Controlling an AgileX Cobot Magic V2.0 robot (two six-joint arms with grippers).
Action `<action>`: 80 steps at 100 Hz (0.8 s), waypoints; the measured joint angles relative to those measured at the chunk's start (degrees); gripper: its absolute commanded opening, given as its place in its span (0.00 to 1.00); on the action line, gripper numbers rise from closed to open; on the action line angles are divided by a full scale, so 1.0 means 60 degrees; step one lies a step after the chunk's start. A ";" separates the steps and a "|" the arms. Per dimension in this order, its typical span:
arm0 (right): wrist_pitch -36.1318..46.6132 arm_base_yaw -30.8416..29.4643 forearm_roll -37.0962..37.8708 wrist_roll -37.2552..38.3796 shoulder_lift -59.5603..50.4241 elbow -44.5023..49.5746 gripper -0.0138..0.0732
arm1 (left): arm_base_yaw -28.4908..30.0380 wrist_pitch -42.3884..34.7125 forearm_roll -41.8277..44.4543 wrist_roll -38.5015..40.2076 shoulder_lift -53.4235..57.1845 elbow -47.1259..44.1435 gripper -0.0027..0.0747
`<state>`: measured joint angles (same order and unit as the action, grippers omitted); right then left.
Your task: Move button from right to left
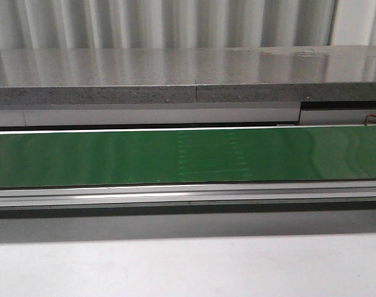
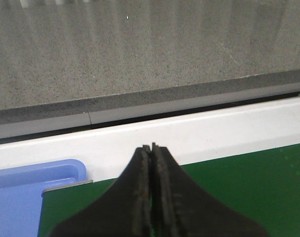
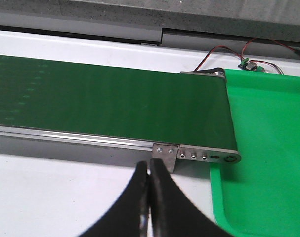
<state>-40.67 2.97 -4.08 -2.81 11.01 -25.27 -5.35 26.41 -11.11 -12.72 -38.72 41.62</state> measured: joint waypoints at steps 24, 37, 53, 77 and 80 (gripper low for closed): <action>0.0000 0.0000 0.0000 0.0000 0.0000 0.0000 0.08 | 0.0000 -0.0138 -0.0017 0.0000 0.1904 -0.1229 0.01; 0.0000 0.0000 0.0000 0.0000 0.0000 0.0000 0.08 | 0.0000 -0.0138 -0.0017 0.0000 0.2620 -0.1680 0.01; 0.0000 0.0000 0.0000 0.0000 0.0000 0.0000 0.08 | 0.0000 -0.0155 -0.0017 0.0000 0.3328 -0.2272 0.01; 0.0000 0.0000 0.0000 0.0000 0.0000 0.0000 0.08 | 0.0000 -0.0566 -0.0017 0.0000 0.3794 -0.3047 0.01; 0.0000 0.0000 0.0000 0.0000 0.0000 0.0000 0.08 | 0.0000 -0.0727 0.0024 0.0000 0.3845 -0.3147 0.01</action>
<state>-40.67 2.97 -4.08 -2.81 11.01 -25.27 -5.35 22.05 -10.96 -12.72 -15.65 22.74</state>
